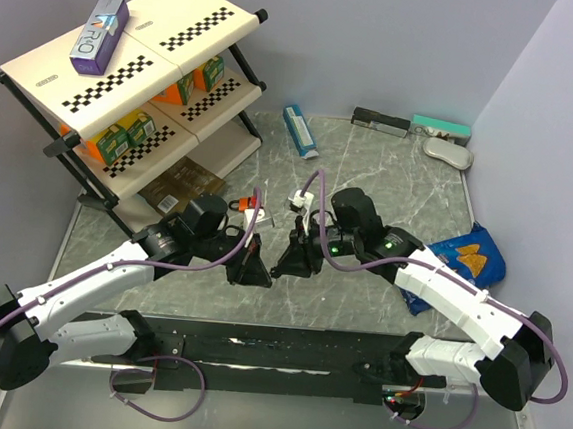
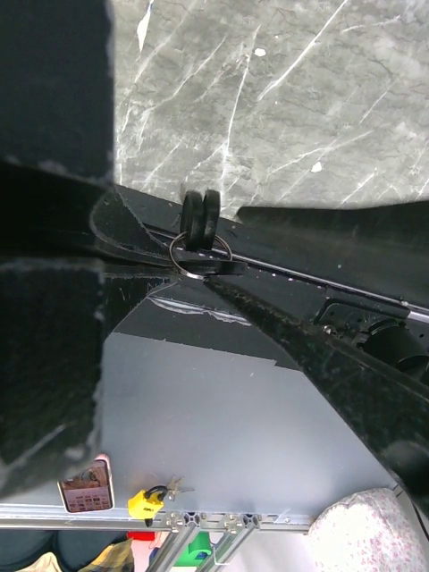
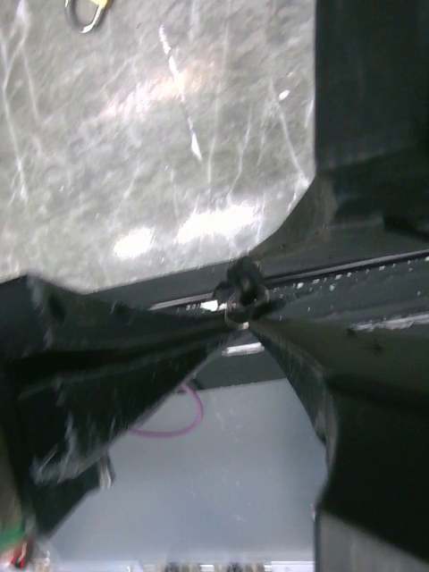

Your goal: Unlock with the key

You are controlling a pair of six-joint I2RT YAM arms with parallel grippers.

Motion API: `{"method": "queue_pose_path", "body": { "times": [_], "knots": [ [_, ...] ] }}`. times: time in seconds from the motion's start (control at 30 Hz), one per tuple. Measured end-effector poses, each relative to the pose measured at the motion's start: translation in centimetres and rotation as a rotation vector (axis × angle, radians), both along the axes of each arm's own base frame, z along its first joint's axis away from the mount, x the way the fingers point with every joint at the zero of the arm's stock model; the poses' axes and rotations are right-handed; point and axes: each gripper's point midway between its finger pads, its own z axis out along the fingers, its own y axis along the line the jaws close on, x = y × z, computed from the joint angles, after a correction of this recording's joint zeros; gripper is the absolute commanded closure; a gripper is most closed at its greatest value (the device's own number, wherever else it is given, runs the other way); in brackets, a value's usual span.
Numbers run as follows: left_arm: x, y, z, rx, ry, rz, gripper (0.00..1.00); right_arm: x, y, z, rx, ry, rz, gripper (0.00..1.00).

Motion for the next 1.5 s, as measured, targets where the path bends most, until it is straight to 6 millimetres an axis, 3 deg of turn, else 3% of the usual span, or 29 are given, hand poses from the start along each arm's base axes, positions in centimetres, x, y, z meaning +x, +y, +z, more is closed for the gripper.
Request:
{"method": "queue_pose_path", "body": {
  "times": [0.13, 0.23, 0.63, 0.97, 1.5],
  "knots": [
    [0.0, 0.0, 0.0, 0.000, 0.000, 0.000, 0.99, -0.4, 0.4, 0.6, 0.034, 0.007, 0.031, 0.86],
    [0.0, 0.0, 0.0, 0.000, 0.001, 0.000, 0.99, -0.7, 0.6, 0.8, 0.047, 0.017, 0.049, 0.87],
    [-0.2, 0.0, -0.2, -0.003, 0.008, -0.006, 0.99, -1.2, 0.7, 0.8, 0.053, 0.035, 0.072, 0.74],
    [-0.2, 0.0, -0.1, -0.011, 0.009, 0.014, 0.99, -1.4, 0.7, 0.8, 0.055, 0.037, 0.086, 0.73],
    [-0.2, -0.1, 0.0, -0.019, 0.025, 0.025, 0.99, -1.7, 0.7, 0.7, 0.056, 0.043, 0.107, 0.61]
  ]
}}
